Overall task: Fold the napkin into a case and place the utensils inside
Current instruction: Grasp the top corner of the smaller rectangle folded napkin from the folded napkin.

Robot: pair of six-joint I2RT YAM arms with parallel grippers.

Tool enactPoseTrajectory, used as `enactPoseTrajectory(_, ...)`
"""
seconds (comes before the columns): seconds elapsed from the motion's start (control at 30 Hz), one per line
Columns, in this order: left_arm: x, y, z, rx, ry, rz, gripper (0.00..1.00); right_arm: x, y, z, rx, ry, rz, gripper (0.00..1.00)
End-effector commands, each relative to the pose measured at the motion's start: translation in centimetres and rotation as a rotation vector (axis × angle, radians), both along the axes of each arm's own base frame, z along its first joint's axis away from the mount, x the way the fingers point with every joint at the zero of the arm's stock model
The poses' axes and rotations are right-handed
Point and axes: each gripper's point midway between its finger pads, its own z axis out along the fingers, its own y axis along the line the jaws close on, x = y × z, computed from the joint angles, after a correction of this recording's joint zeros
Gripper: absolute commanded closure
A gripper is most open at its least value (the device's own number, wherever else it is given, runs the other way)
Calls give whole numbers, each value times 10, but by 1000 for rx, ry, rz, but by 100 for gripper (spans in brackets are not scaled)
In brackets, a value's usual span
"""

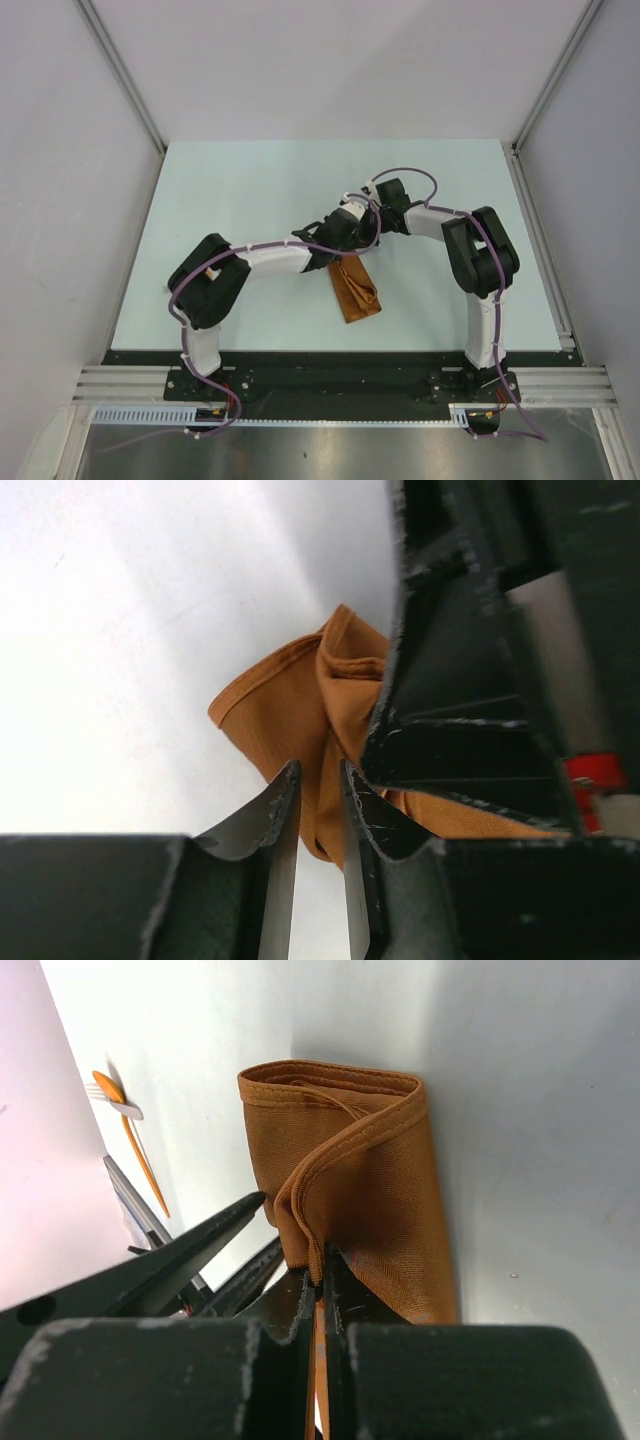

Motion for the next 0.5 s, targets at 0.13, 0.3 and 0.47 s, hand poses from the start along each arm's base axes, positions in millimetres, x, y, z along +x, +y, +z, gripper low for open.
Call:
enactPoseTrajectory(0.13,9,-15,4,83,-52,-41,73,-1,4,9,30,-16,19,100)
enactPoseTrajectory(0.3,13,-9,2,127,-71,-24,73,-1,5,10,31,-20,21,100)
enactPoseTrajectory(0.47,15,-5,-4,162,-76,-22,77,-1,6,9,31,-19,23,100)
